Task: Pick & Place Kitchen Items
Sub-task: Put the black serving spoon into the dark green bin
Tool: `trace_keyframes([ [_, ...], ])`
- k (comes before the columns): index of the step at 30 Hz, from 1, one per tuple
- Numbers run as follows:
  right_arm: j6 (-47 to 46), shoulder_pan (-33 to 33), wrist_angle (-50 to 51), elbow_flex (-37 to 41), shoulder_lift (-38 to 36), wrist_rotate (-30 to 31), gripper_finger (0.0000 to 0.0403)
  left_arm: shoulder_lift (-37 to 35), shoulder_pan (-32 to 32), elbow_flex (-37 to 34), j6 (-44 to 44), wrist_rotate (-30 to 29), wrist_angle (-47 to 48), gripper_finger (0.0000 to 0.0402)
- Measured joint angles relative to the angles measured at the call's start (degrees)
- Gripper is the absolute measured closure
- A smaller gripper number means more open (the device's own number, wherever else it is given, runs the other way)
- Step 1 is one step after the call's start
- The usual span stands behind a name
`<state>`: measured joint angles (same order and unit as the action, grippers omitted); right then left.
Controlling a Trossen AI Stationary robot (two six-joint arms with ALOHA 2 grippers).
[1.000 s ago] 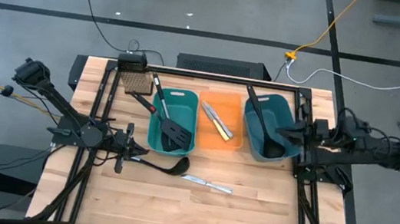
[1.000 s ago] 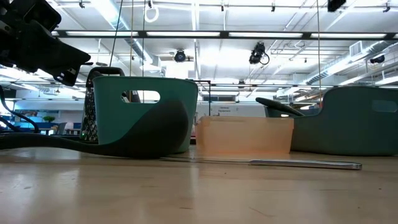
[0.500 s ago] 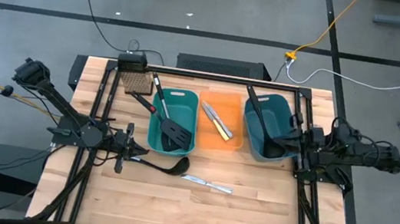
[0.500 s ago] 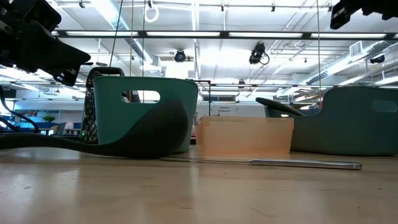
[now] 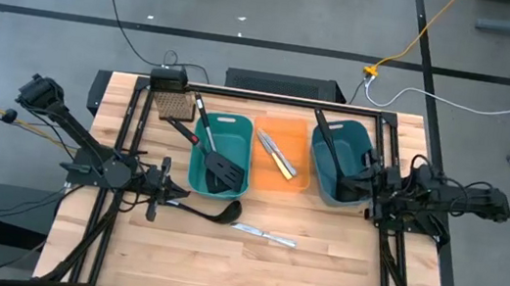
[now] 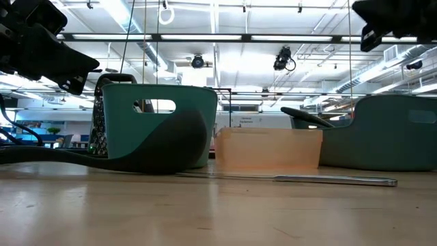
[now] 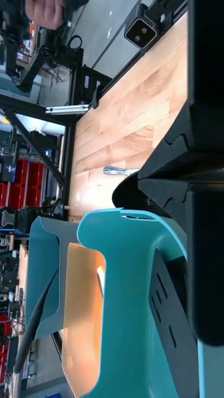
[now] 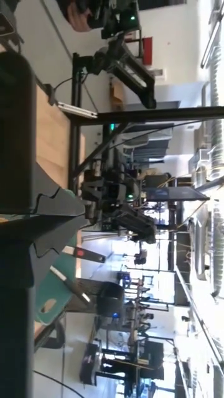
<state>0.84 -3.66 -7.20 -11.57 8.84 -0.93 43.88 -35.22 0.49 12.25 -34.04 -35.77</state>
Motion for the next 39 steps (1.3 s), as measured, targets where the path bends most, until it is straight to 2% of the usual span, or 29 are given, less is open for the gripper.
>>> trace_keyframes([
  [8, -0.4, 0.0, -5.6, 5.3, 0.0, -0.2, 0.0396, 0.0, -0.1, 0.5, -1.4, 2.3, 0.7, 0.0386],
  [12, -0.2, 0.0, -7.7, 6.8, 0.0, -0.1, 0.0396, 0.0, -0.1, 7.5, -6.3, 1.1, 7.4, 0.0386],
  [16, -0.3, 0.0, -7.7, 6.8, 0.0, -0.1, 0.0396, 0.7, -0.5, 21.2, -6.0, 0.7, 29.4, 0.0386],
  [20, -0.4, 0.0, -7.1, 6.8, 0.0, -0.1, 0.0396, 3.8, -1.9, 35.0, 3.7, 0.4, 53.4, 0.0386],
  [25, -0.9, 0.0, -6.0, 6.8, 0.0, -0.1, 0.039, 7.9, -3.7, 45.0, 15.9, 1.2, 72.0, 0.0386],
  [28, -1.5, 0.0, -5.5, 6.8, 0.0, 0.0, 0.0388, 10.2, -4.7, 47.3, 23.8, 1.7, 79.3, 0.0385],
  [32, -1.9, 0.0, -5.1, 6.8, 0.0, 0.0, 0.0392, 13.7, -5.8, 45.9, 32.6, 6.1, 84.9, 0.0385],
  [35, -2.1, 0.0, -5.0, 6.8, 0.0, -0.1, 0.0393, 17.3, -6.6, 44.5, 33.8, 11.5, 84.4, 0.038],
  [39, -2.1, 0.0, -4.6, 6.8, 0.0, -0.1, 0.0389, 22.0, -7.1, 44.5, 32.0, 14.2, 83.8, 0.0339],
])
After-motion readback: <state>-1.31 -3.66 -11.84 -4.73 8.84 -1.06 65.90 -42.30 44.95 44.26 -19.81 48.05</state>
